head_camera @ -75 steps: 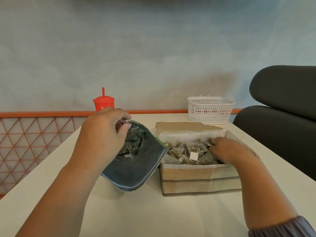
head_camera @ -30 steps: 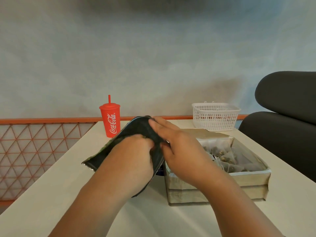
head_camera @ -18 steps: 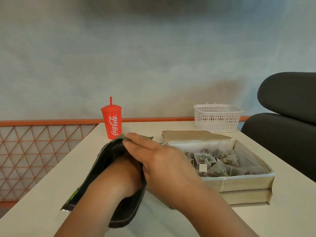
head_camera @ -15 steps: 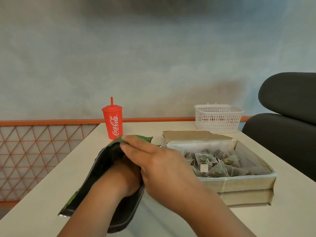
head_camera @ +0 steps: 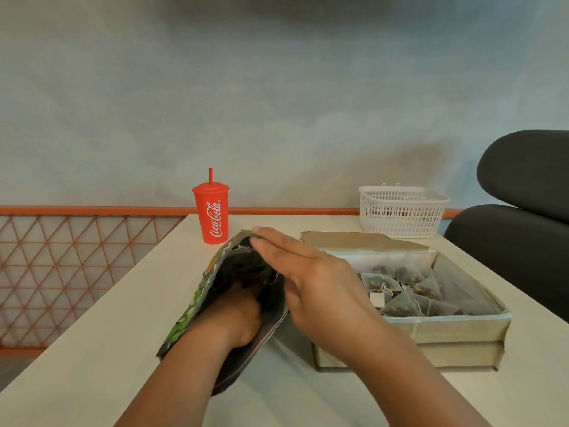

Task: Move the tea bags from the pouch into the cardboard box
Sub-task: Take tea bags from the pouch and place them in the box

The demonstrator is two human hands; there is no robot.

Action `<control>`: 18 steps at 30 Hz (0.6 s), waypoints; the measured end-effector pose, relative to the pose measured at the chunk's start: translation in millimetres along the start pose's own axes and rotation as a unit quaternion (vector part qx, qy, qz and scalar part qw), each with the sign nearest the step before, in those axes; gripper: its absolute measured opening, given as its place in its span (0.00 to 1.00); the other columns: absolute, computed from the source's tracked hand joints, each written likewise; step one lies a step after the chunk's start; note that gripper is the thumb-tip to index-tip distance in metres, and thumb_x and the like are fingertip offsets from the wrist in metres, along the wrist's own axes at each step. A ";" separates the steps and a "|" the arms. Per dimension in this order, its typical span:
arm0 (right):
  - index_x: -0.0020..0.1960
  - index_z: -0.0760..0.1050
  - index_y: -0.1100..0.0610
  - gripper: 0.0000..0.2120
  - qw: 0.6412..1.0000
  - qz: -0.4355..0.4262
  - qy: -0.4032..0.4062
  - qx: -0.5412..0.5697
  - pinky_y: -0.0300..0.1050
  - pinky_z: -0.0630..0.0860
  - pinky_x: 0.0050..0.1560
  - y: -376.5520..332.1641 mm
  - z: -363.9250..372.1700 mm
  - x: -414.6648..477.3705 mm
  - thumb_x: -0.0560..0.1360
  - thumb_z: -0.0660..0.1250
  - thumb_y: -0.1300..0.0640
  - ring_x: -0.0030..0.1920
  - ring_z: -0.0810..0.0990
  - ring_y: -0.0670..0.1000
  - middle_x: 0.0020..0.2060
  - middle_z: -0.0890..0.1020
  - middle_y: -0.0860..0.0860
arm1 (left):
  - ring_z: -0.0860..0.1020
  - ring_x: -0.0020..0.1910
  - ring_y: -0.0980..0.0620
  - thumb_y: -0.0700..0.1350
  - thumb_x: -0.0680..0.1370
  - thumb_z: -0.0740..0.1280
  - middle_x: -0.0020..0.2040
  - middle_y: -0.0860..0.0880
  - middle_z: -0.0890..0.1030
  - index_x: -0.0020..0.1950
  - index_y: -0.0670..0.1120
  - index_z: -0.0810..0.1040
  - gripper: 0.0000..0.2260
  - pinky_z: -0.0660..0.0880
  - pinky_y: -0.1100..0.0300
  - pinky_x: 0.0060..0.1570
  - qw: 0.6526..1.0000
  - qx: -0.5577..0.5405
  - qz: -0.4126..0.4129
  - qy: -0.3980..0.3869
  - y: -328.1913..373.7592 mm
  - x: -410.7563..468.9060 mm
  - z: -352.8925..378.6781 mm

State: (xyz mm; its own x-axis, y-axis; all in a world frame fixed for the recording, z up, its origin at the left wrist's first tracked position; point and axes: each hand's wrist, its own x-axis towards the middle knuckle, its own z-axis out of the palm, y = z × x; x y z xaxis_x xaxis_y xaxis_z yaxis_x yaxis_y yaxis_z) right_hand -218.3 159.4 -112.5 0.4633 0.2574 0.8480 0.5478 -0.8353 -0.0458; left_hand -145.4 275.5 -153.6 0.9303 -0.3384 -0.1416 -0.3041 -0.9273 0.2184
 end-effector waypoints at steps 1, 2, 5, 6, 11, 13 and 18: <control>0.59 0.78 0.54 0.26 1.000 0.001 -0.002 0.006 0.35 0.74 0.46 -0.6 0.4 0.1 0.66 0.52 0.61 0.58 0.72 0.44 0.60 0.79 0.46 | 0.66 0.68 0.46 0.49 0.82 0.50 0.73 0.45 0.61 0.74 0.52 0.58 0.20 0.65 0.54 0.66 1.000 -0.013 0.000 0.002 -0.1 0.6 0.3; 0.59 0.78 0.54 0.27 1.000 0.001 -0.002 0.011 0.34 0.74 0.47 -1.8 0.6 0.3 0.66 0.51 0.61 0.59 0.71 0.44 0.60 0.79 0.46 | 0.66 0.68 0.46 0.51 0.81 0.49 0.73 0.45 0.61 0.74 0.53 0.57 0.20 0.65 0.53 0.66 1.000 -0.026 -0.005 0.002 -0.1 0.7 0.1; 0.58 0.79 0.54 0.26 1.000 -0.012 -0.003 0.015 0.34 0.75 0.44 -7.7 2.1 0.5 0.65 0.52 0.60 0.56 0.74 0.44 0.58 0.80 0.47 | 0.62 0.71 0.45 0.53 0.82 0.47 0.75 0.45 0.58 0.76 0.51 0.53 0.22 0.61 0.53 0.69 0.999 -0.049 -0.007 -0.001 3.4 -2.3 -2.4; 0.58 0.79 0.54 0.26 1.000 -0.016 -0.007 0.018 0.35 0.76 0.43 -9.3 2.9 0.5 0.65 0.53 0.60 0.55 0.76 0.43 0.58 0.80 0.47 | 0.61 0.72 0.45 0.52 0.82 0.47 0.75 0.45 0.58 0.76 0.50 0.51 0.22 0.59 0.55 0.69 0.999 -0.052 -0.004 -0.002 5.1 -4.5 -3.7; 0.58 0.79 0.54 0.26 0.999 -0.021 -0.025 0.039 0.38 0.79 0.39 -10.3 2.3 1.2 0.66 0.52 0.60 0.52 0.79 0.44 0.59 0.80 0.47 | 0.65 0.69 0.46 0.49 0.82 0.48 0.72 0.44 0.64 0.74 0.47 0.59 0.20 0.63 0.58 0.64 0.999 -0.045 -0.002 0.000 6.4 -7.3 -7.0; 0.58 0.79 0.55 0.26 0.999 -0.020 -0.027 0.039 0.40 0.80 0.40 -8.9 0.7 1.3 0.66 0.52 0.61 0.52 0.79 0.45 0.59 0.80 0.48 | 0.69 0.65 0.46 0.48 0.82 0.49 0.69 0.44 0.68 0.71 0.47 0.64 0.18 0.66 0.58 0.62 1.000 -0.029 -0.001 0.002 4.6 -5.5 -6.5; 0.61 0.77 0.54 0.25 0.999 0.005 -0.033 0.042 0.37 0.76 0.50 -1.4 -0.6 -0.5 0.68 0.53 0.62 0.57 0.76 0.44 0.62 0.78 0.46 | 0.75 0.57 0.49 0.47 0.80 0.53 0.61 0.46 0.76 0.63 0.49 0.73 0.15 0.71 0.58 0.56 0.999 0.004 0.004 0.039 2.9 -0.3 -5.7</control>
State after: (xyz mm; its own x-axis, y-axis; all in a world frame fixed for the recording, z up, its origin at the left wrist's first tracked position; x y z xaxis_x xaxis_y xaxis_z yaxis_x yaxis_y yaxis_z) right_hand -219.8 160.1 -112.6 0.5126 0.2831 0.8106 0.5984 -0.7948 -0.1008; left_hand -145.4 273.8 -147.4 0.9409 -0.3327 -0.0634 -0.3130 -0.9257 0.2123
